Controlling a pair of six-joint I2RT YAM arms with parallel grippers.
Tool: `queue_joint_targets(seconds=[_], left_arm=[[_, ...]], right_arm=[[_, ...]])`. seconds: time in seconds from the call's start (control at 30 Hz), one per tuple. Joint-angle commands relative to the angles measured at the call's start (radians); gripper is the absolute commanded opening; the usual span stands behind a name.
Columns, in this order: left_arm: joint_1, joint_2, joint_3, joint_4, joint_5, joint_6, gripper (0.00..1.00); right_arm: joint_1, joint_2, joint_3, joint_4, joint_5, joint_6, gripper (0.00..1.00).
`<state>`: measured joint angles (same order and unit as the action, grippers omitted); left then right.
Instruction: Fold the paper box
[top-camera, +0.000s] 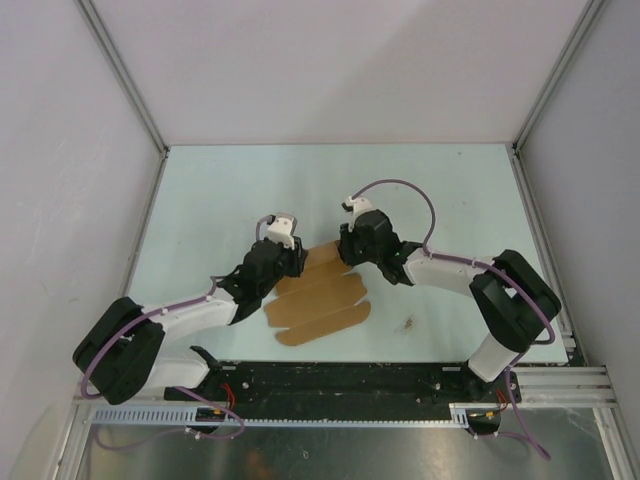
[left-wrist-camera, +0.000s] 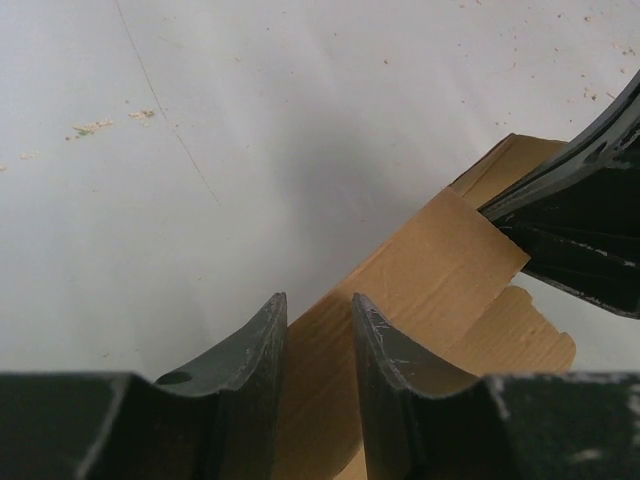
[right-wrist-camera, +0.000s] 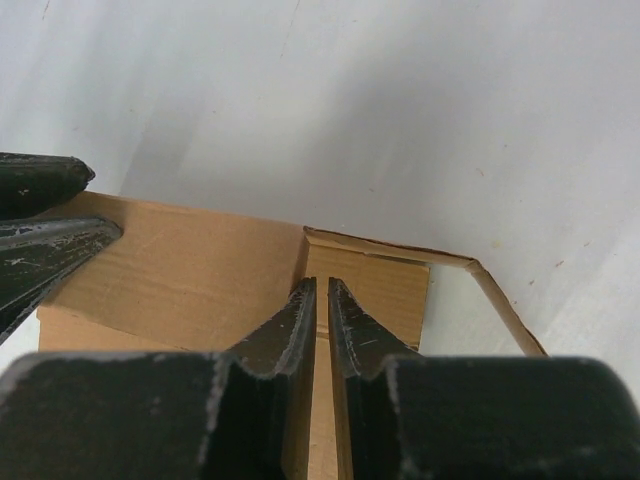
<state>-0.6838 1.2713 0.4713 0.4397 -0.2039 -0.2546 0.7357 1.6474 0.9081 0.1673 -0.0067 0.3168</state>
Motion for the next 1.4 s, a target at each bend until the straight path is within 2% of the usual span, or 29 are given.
queue_joint_targets(seconds=[0.0,0.33,0.7,0.93,1.13,1.37], left_arm=[[0.004,0.008,0.000,0.013,0.031,-0.015,0.36],[0.003,0.005,-0.010,0.011,0.029,-0.021,0.26],[0.003,0.002,-0.011,0.011,0.034,-0.017,0.21],[0.003,0.007,-0.011,0.011,0.037,-0.015,0.18],[0.003,0.000,-0.013,0.011,0.035,-0.014,0.16],[0.001,-0.003,-0.014,0.011,0.034,-0.015,0.16]], right_arm=[[0.008,0.012,0.035,0.046,-0.021,0.027,0.14],[-0.036,0.037,0.032,0.080,-0.125,0.165,0.10],[-0.121,0.026,-0.047,0.250,-0.317,0.376,0.08],[-0.133,0.038,-0.058,0.247,-0.352,0.372,0.08],[-0.145,-0.047,-0.058,0.114,-0.239,0.298,0.17],[-0.154,-0.116,-0.058,0.054,-0.170,0.260,0.32]])
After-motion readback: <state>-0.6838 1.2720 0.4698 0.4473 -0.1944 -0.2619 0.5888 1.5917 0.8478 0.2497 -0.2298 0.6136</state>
